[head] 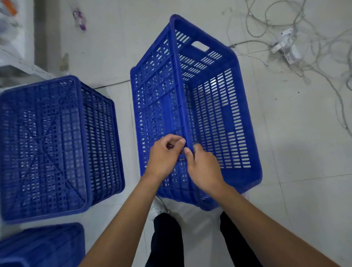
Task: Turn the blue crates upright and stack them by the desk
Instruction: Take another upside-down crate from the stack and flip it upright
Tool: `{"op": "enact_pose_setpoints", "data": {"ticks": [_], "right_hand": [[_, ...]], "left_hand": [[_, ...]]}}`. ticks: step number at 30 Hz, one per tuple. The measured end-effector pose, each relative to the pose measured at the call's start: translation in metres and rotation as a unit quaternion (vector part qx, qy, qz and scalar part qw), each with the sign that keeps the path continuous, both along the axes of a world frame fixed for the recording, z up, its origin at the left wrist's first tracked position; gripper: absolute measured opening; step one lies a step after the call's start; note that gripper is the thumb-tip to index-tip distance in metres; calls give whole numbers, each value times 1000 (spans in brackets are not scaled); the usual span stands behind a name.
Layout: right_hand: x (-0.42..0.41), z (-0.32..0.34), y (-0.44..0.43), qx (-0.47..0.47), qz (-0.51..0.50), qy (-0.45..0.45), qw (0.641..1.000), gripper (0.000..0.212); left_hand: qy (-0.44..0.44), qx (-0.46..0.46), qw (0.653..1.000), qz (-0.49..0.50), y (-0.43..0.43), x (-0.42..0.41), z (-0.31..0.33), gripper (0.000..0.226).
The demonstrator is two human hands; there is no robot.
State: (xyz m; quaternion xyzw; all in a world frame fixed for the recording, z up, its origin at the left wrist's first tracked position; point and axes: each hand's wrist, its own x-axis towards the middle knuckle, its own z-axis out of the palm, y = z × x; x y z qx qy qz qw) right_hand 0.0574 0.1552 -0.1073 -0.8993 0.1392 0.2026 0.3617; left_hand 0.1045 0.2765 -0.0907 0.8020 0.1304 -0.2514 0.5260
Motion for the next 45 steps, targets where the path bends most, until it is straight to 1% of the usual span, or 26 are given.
{"op": "enact_pose_setpoints", "data": {"ticks": [3,6,9,12,14,16,19,21,23,26,28,29,32,35,39,42,45], "right_hand": [[3,-4,30,-7,11,18,1000,44],[5,-13,58,-28,35,41,998,39],[4,-24,78,-4,57,67,996,41],[6,-34,78,53,59,99,992,50],[8,-41,62,47,42,100,993,54],[10,-50,36,24,27,108,994,54],[11,-67,-9,-41,12,118,992,50],[12,-76,-36,-88,23,111,990,42],[13,-83,-60,-137,82,116,980,39],[18,-91,-87,-192,204,128,951,39],[23,-94,-97,-213,254,131,934,38],[26,-95,-100,-218,263,134,930,37],[37,-100,-99,-214,253,127,935,34],[51,-108,-95,-205,220,131,945,30],[79,-113,-92,-205,191,121,952,30],[103,-114,-89,-217,165,94,958,37],[127,-117,-87,-226,124,73,963,40]], "left_hand": [[-31,59,997,25,13,6,-10,18],[-59,150,987,9,25,13,-27,31],[-45,221,974,3,42,19,-41,39],[-23,248,968,22,66,21,-55,40],[-5,268,963,35,84,17,-66,39],[14,285,957,47,100,11,-78,39],[46,287,955,66,121,5,-92,38],[71,286,953,69,135,4,-103,37],[98,290,949,69,147,4,-113,37],[134,278,947,92,159,5,-126,30],[154,265,946,106,164,5,-133,25],[159,261,946,111,166,5,-136,24],[172,257,944,115,169,6,-144,21],[186,280,938,89,175,4,-150,24],[206,253,940,103,186,2,-156,23],[203,274,938,55,190,7,-155,29],[176,318,932,-8,194,21,-153,27]]}}
